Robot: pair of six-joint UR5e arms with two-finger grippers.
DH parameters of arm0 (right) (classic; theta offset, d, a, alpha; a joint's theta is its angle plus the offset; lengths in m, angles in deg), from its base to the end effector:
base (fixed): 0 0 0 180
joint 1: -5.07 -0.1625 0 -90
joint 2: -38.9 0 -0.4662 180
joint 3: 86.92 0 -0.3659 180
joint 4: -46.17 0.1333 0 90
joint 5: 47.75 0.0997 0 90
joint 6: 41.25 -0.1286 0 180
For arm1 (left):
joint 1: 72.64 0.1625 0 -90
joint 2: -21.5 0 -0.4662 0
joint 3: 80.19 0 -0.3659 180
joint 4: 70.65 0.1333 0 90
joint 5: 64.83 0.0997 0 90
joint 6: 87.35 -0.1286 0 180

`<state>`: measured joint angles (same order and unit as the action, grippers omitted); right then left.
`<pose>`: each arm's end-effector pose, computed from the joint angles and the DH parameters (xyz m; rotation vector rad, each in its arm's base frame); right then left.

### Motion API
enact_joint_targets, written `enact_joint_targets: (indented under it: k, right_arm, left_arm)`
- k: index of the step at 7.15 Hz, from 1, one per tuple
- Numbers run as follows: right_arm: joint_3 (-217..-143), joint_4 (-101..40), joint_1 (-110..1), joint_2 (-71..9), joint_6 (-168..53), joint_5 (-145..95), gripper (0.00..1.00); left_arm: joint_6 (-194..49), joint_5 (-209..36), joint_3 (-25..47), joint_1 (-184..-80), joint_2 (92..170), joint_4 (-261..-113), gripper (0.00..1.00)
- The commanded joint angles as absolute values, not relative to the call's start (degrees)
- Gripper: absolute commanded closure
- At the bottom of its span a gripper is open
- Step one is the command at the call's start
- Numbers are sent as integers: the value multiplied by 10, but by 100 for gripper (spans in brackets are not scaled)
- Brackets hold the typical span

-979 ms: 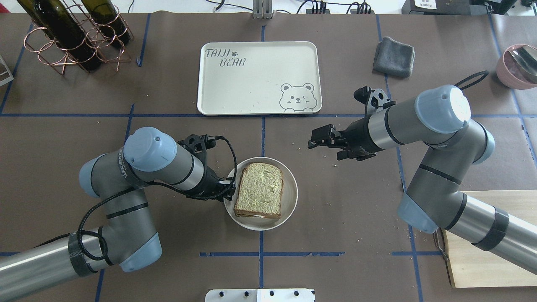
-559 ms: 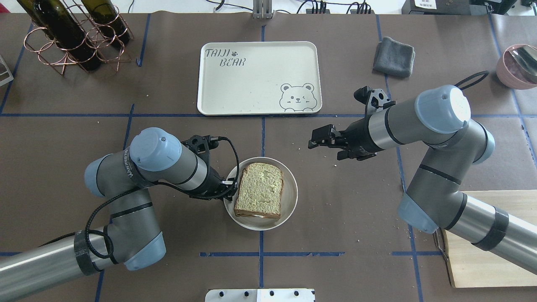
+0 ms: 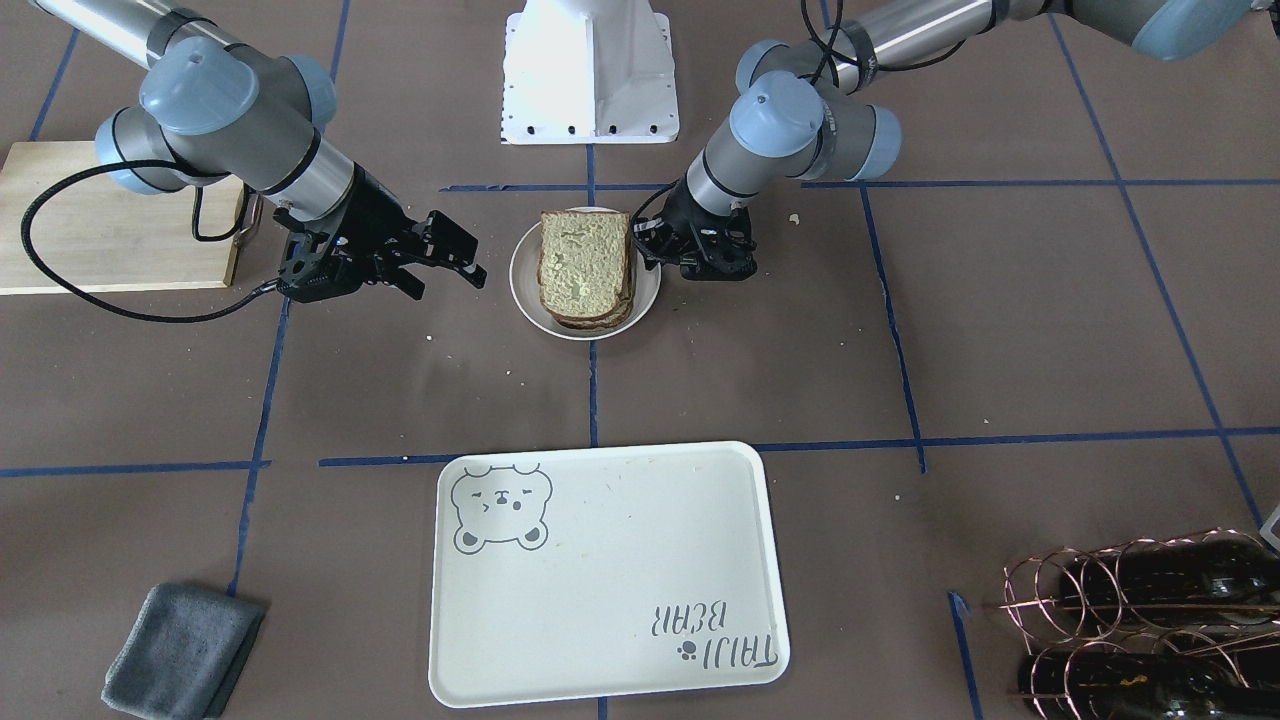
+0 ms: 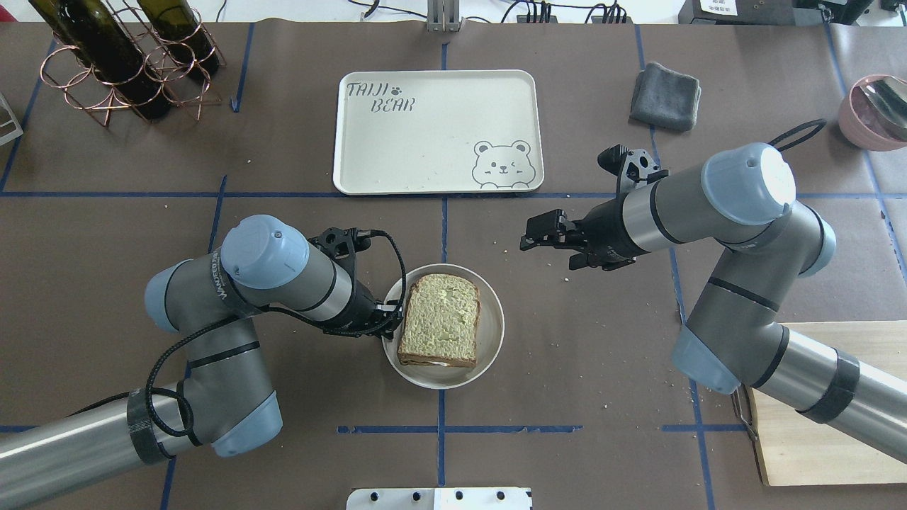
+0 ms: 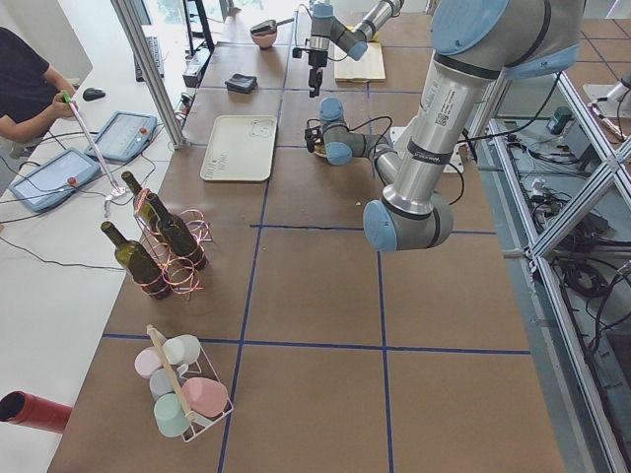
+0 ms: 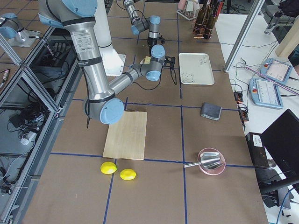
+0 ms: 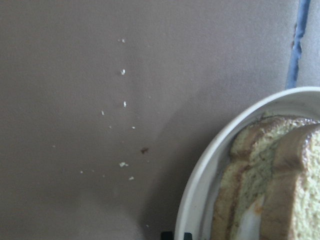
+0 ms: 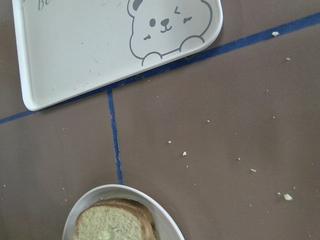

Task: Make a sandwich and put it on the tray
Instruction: 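Carry the plate with the left gripper onto the BEAR tray while the right arm withdraws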

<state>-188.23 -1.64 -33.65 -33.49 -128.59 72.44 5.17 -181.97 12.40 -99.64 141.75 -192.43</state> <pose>-0.4242 -0.4281 0.3716 0.0003 -1.2901 0.2131 0.5795 -0.3790 0.3258 -0.1777 1.1680 -0.1870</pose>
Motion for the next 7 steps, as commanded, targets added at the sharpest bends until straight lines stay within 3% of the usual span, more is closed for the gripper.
enact_joint_targets:
  k: [1, 3, 5, 7]
  right_arm:
    - [-1926, -17, -390, -392, -1279, 750, 0]
    - [-1929, -17, -443, -413, -1269, 773, 0]
    - [-1932, -17, -451, -423, -1258, 774, 0]
    - [-1927, -17, -449, -423, -1254, 773, 0]
  left_arm:
    - [186, -1817, 128, -1042, 1427, -1967, 100]
    - [235, -1767, 87, -1088, 1476, -1969, 100]
    - [337, -1703, -66, -1113, 1574, -2019, 100]
    - [342, -1682, -177, -1115, 1607, -2093, 100]
